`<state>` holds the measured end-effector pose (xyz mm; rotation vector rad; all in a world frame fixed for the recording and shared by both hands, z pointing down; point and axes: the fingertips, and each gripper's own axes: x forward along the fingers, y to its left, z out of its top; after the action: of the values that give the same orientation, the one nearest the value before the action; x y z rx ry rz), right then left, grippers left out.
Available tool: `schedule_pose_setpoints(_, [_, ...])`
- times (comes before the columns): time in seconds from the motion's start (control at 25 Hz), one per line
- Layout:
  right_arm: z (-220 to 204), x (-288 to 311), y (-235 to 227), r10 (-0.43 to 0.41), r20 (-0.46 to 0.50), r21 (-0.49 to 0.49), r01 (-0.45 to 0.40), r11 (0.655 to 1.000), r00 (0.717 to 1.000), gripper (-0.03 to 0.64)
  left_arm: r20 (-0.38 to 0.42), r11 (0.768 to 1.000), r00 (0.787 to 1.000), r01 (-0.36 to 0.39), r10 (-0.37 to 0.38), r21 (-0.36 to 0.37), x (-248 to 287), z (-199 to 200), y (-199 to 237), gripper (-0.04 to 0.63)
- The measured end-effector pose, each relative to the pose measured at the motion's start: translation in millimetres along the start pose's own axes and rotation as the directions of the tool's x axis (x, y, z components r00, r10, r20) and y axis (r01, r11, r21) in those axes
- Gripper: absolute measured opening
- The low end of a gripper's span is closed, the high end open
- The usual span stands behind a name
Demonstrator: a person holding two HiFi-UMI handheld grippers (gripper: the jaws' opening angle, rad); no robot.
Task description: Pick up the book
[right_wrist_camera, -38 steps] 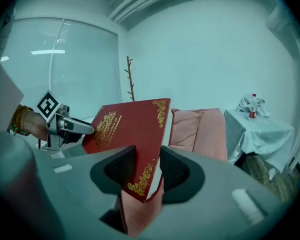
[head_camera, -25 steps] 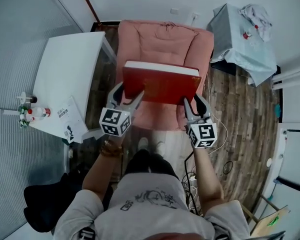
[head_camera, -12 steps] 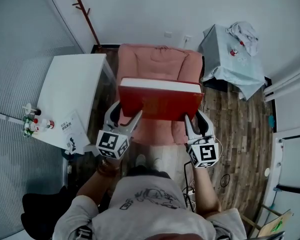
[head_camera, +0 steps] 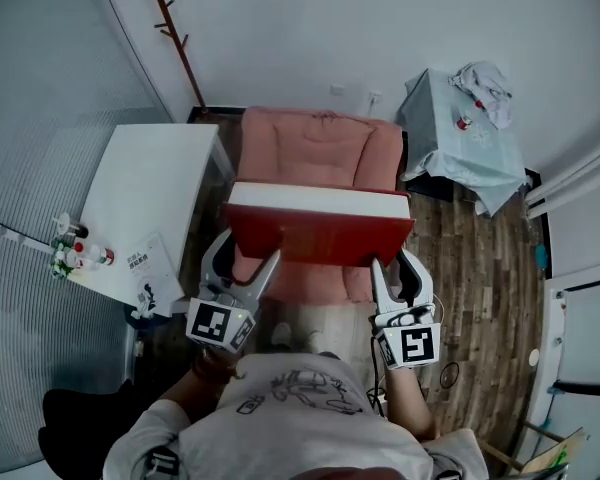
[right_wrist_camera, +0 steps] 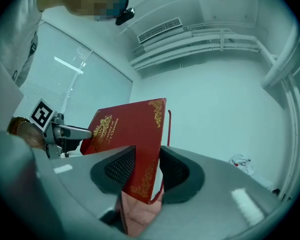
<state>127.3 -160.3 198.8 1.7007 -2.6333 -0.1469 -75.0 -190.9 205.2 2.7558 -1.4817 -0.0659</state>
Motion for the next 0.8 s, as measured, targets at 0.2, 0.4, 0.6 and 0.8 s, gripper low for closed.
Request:
schedule_pose_setpoints(0.2, [12.8,-9.0,0.9,-0.009,0.027,0.006,0.009,1.0,1.0,0.152,0.033,1.0,0.999,0.0,0.0,0.021,-5.1,8.7,-7.8,0.311])
schedule_pose_setpoints(0.4, [6.2,-16.1,-3.9,-0.016,0.018,0.031,0.016,0.999,1.0,0.15,0.031,1.0,0.999,0.014,-0.014,0.008,-4.8,9.1,-12.4,0.324])
schedule_pose_setpoints(0.6, [-0.4,-15.3,-5.3,-0.006,0.002,0.007,0.006,1.0,1.0,0.146,0.03,1.0,0.999,0.012,-0.012,0.001,-4.6,5.1,-12.6,0.325])
schedule_pose_setpoints(0.8, [-1.4,-13.9,-3.4,0.005,0.013,0.012,-0.006,1.0,1.0,0.14,0.033,1.0,0.999,0.001,-0.001,0.002,-2.9,4.5,-9.5,0.325])
